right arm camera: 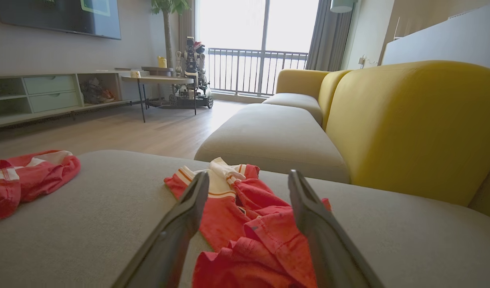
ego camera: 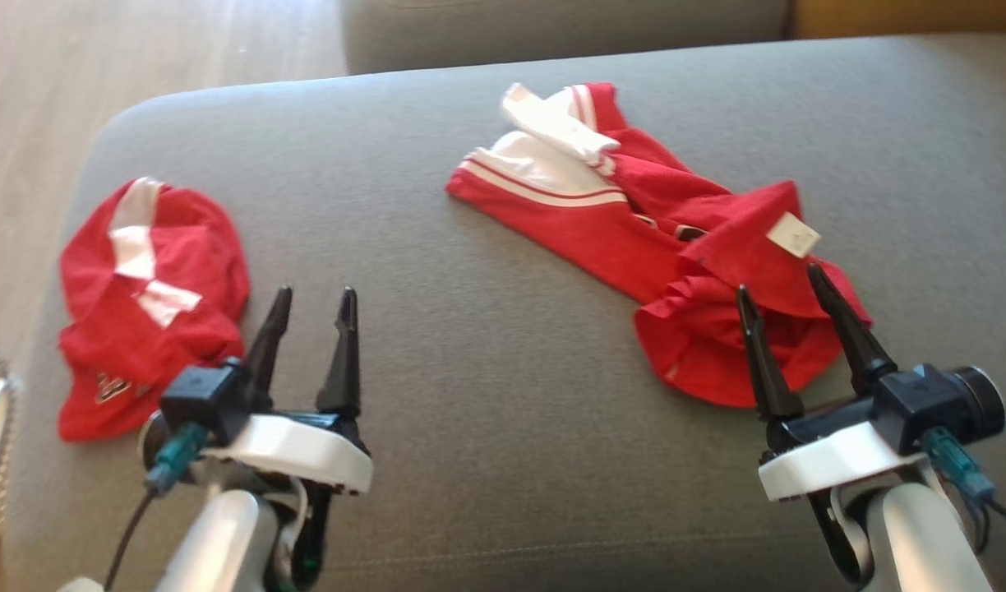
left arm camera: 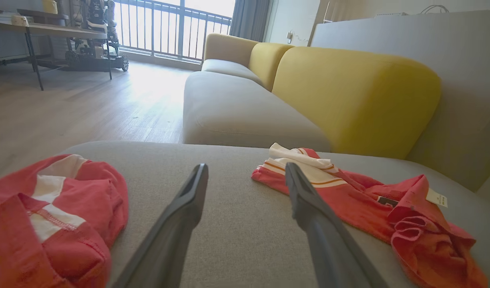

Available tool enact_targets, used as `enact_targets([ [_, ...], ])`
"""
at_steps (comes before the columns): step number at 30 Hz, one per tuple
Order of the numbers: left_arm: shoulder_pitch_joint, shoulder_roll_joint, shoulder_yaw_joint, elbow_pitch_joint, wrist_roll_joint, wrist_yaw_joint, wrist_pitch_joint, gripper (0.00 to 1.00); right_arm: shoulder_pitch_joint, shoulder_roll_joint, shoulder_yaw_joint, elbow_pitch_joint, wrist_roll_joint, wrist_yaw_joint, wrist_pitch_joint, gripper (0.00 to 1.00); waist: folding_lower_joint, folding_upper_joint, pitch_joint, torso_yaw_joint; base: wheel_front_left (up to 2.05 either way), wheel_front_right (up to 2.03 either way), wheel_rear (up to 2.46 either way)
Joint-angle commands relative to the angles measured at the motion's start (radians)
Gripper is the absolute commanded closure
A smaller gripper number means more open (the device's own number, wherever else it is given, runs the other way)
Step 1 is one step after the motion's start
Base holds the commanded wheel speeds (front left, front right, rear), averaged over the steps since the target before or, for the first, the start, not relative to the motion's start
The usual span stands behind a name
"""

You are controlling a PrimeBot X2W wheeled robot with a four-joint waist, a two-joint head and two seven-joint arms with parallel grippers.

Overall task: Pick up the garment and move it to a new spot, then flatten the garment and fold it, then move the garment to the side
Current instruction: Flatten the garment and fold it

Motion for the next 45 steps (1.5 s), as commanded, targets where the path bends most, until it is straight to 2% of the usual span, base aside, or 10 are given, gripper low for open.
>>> enact_targets([
  [1,-0.049,-0.008,0.051,-0.049,0.015,-0.01,-0.008,0.0,-0.021,0.0,0.014,-0.025,-0.014,0.0,-0.007,0.0,0.0,0.0,-0.006,0.032,0.0,0.0,0.0],
  [7,-0.035,-0.065,0.068,-0.041,0.071,-0.081,-0.008,0.0,-0.055,0.0,-0.032,0.019,-0.055,0.0,0.024,0.0,0.0,0.0,0.001,0.078,0.0,0.0,0.0],
  [14,-0.03,-0.106,0.093,-0.014,0.107,-0.13,-0.008,0.0,-0.135,0.0,-0.146,0.143,-0.082,0.0,0.114,0.0,0.0,0.0,0.028,0.132,0.0,0.0,0.0],
  [22,-0.041,-0.126,0.13,0.003,0.106,-0.158,-0.008,0.0,-0.199,0.0,-0.239,0.282,-0.055,0.0,0.154,0.0,0.0,0.0,0.075,0.174,0.0,0.0,0.0],
  [32,-0.053,-0.13,0.138,0.017,0.129,-0.175,-0.008,0.0,-0.257,0.0,-0.256,0.415,-0.037,0.0,0.105,0.0,0.0,0.0,0.106,0.179,0.0,0.0,0.0],
  [33,-0.054,-0.13,0.136,0.017,0.128,-0.175,-0.008,0.0,-0.263,0.0,-0.256,0.429,-0.032,0.0,0.103,0.54,0.0,0.0,0.107,0.179,0.0,0.0,0.0],
  [34,-0.056,-0.13,0.133,0.018,0.127,-0.174,-0.008,0.0,-0.269,0.0,-0.254,0.441,-0.033,0.0,0.102,1.0,0.0,0.0,0.107,0.179,0.0,0.0,0.0],
  [39,-0.059,-0.13,0.125,0.024,0.126,-0.169,-0.008,0.0,-0.29,0.0,-0.283,0.459,0.012,0.0,0.062,1.0,0.0,0.0,0.088,0.175,0.0,0.0,0.0],
  [45,-0.042,-0.13,0.125,0.027,0.123,-0.163,-0.008,0.0,-0.282,0.0,-0.322,0.413,-0.019,0.0,0.062,1.0,0.0,0.0,0.053,0.166,0.0,0.0,0.0],
])
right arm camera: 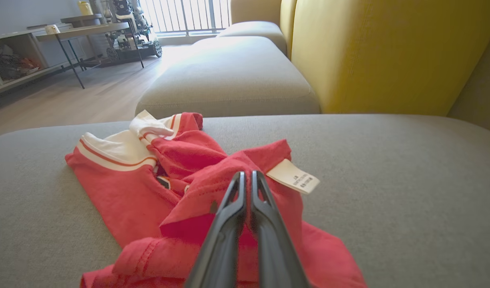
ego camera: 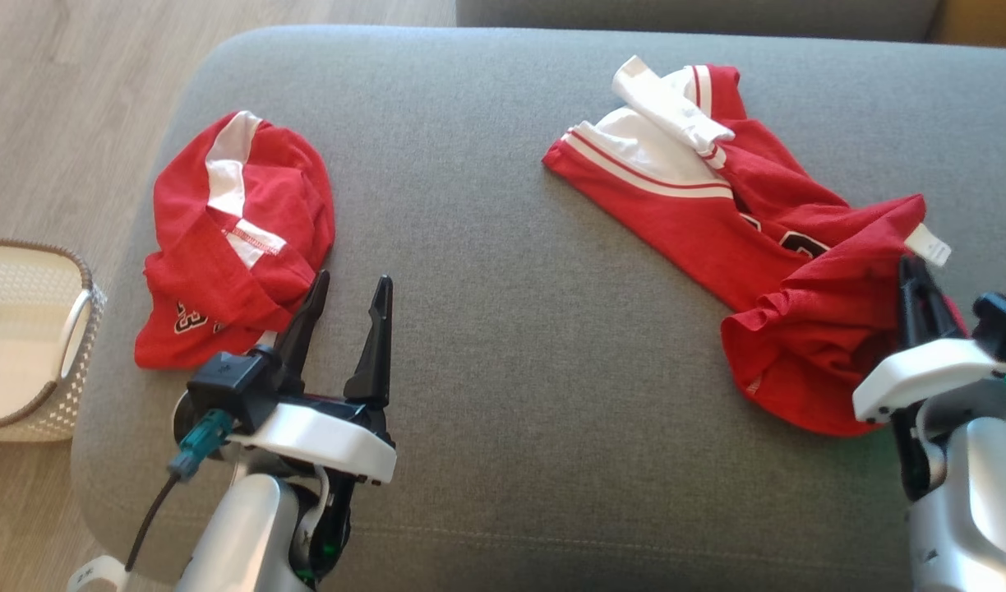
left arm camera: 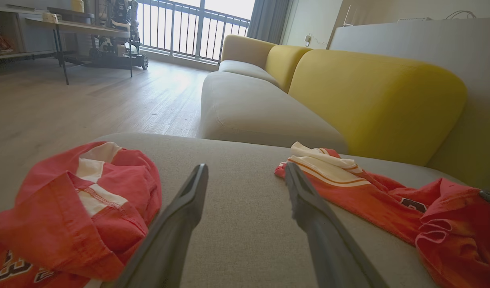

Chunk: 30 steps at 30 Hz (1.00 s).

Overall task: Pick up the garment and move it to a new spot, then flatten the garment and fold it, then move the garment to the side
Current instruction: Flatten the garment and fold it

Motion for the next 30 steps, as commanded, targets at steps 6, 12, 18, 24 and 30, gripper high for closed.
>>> enact_targets([
  [6,-0.022,0.003,0.01,-0.034,-0.012,0.005,-0.008,0.0,-0.092,-0.01,-0.045,-0.161,-0.14,0.0,0.068,1.0,0.0,0.0,-0.017,-0.009,0.0,0.0,0.0],
  [12,-0.024,0.003,-0.021,-0.033,-0.023,0.004,-0.008,0.0,-0.254,-0.172,-0.046,-0.177,-0.218,0.0,0.178,1.0,0.0,0.0,-0.01,0.014,0.0,0.0,0.0],
  [18,-0.034,0.003,-0.054,-0.04,-0.046,0.01,-0.008,0.0,-0.386,-0.35,-0.096,-0.06,-0.265,0.0,0.236,1.0,0.0,0.0,0.021,0.058,0.0,0.0,0.0],
  [24,-0.042,0.003,-0.061,-0.043,-0.055,0.016,-0.008,0.0,-0.443,-0.412,-0.18,0.016,-0.376,0.0,0.287,0.0,0.0,0.0,0.046,0.079,0.0,0.0,0.0],
  [30,-0.048,0.003,-0.06,-0.043,-0.057,0.022,-0.008,0.0,-0.478,-0.354,-0.254,0.043,-0.48,0.0,0.265,0.0,0.0,0.0,0.058,0.07,0.0,0.0,0.0],
])
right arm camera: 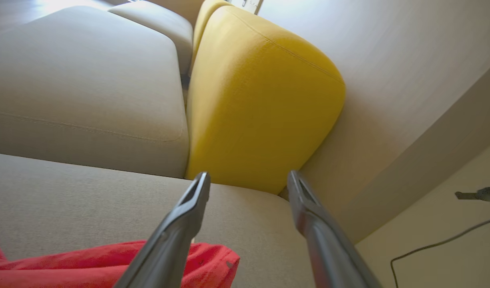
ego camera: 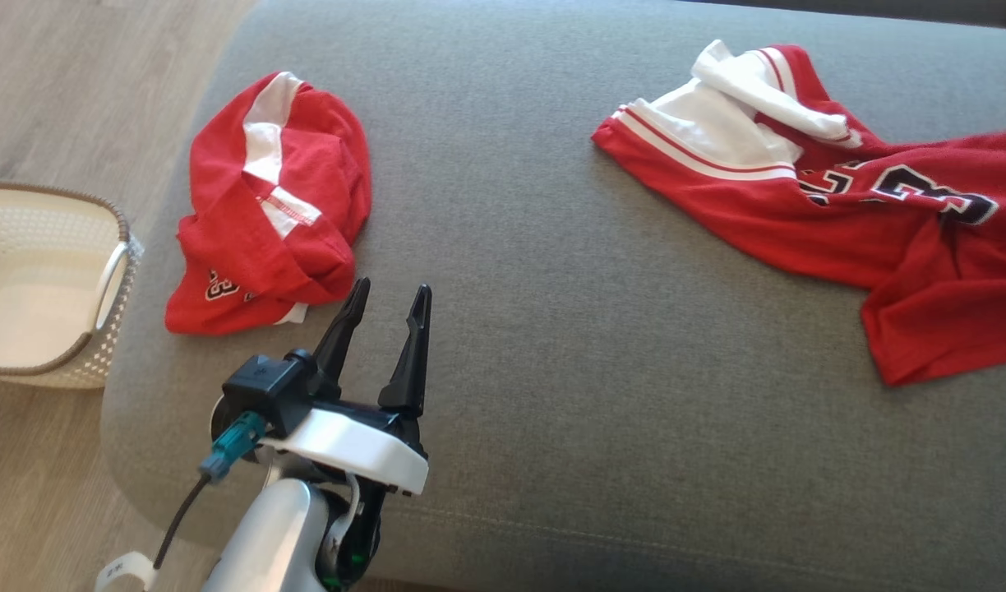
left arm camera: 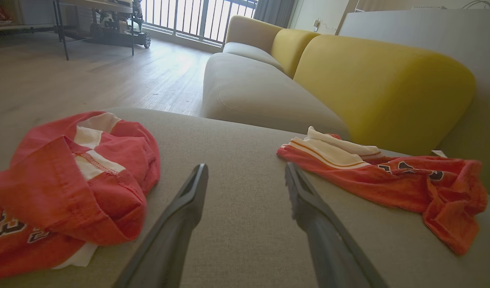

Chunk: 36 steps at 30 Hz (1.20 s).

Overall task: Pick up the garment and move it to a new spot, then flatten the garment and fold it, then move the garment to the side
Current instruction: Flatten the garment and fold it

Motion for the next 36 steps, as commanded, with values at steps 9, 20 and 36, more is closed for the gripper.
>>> enact_targets([
  [9,-0.045,0.005,0.049,-0.027,0.009,0.005,-0.008,0.0,0.012,0.183,0.129,-0.032,0.043,0.0,-0.176,0.0,0.0,0.0,-0.049,-0.085,0.0,0.0,0.0],
  [20,-0.002,0.005,0.065,-0.028,-0.006,0.012,-0.008,0.0,0.396,0.348,0.374,-0.264,0.293,0.0,-0.25,0.0,0.0,0.0,-0.121,-0.19,0.0,0.0,0.0],
  [36,-0.016,0.005,0.065,-0.028,0.003,0.0,-0.008,0.0,0.684,0.353,0.535,-0.433,0.517,0.0,-0.186,0.0,0.0,0.0,-0.084,-0.302,0.0,0.0,0.0],
])
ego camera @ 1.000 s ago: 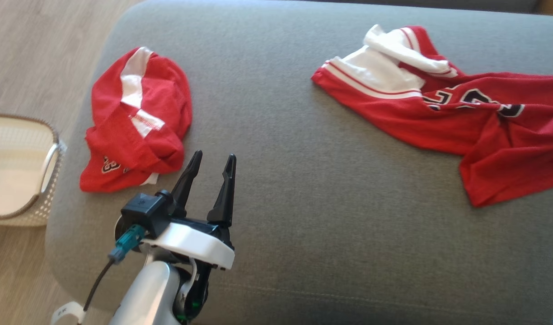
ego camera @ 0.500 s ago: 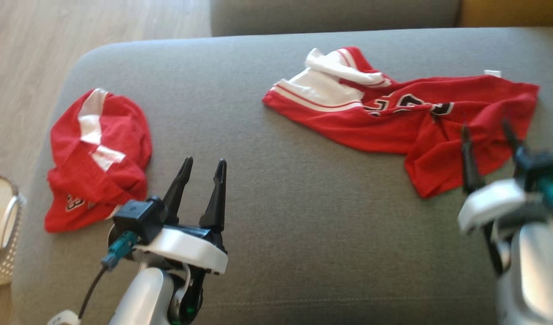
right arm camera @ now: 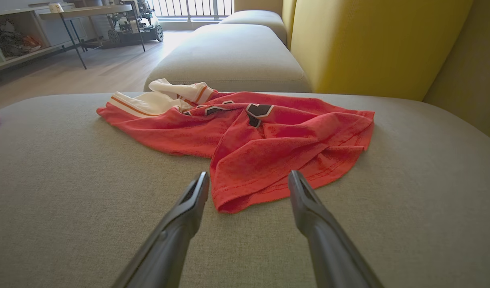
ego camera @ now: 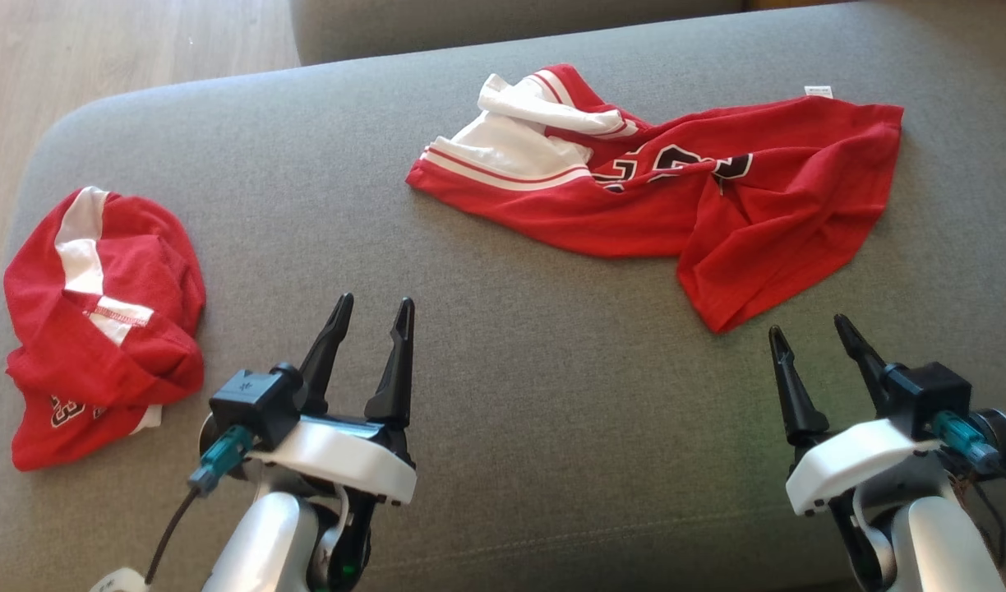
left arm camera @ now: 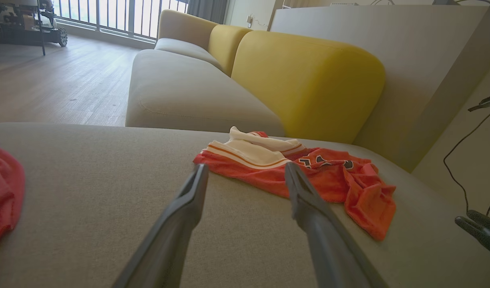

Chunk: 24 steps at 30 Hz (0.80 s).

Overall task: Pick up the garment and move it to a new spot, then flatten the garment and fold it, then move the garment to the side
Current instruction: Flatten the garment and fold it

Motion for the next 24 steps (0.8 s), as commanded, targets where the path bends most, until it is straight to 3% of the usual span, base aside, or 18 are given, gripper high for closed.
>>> enact_targets([
  [1,-0.054,0.004,0.027,-0.029,0.001,-0.007,-0.008,0.0,-0.03,-0.005,0.022,-0.028,0.011,0.0,0.004,0.0,0.0,0.0,0.005,0.001,0.0,0.0,0.0],
  [11,-0.067,0.004,0.023,-0.021,0.006,-0.011,-0.008,0.0,-0.072,-0.005,0.052,0.098,-0.003,0.0,0.016,0.0,0.0,0.0,0.031,0.055,0.0,0.0,0.0],
  [24,-0.081,0.004,0.015,-0.017,0.007,-0.013,-0.008,0.0,-0.181,-0.005,-0.028,0.317,-0.032,0.0,-0.047,0.0,0.0,0.0,0.078,0.139,0.0,0.0,0.0],
])
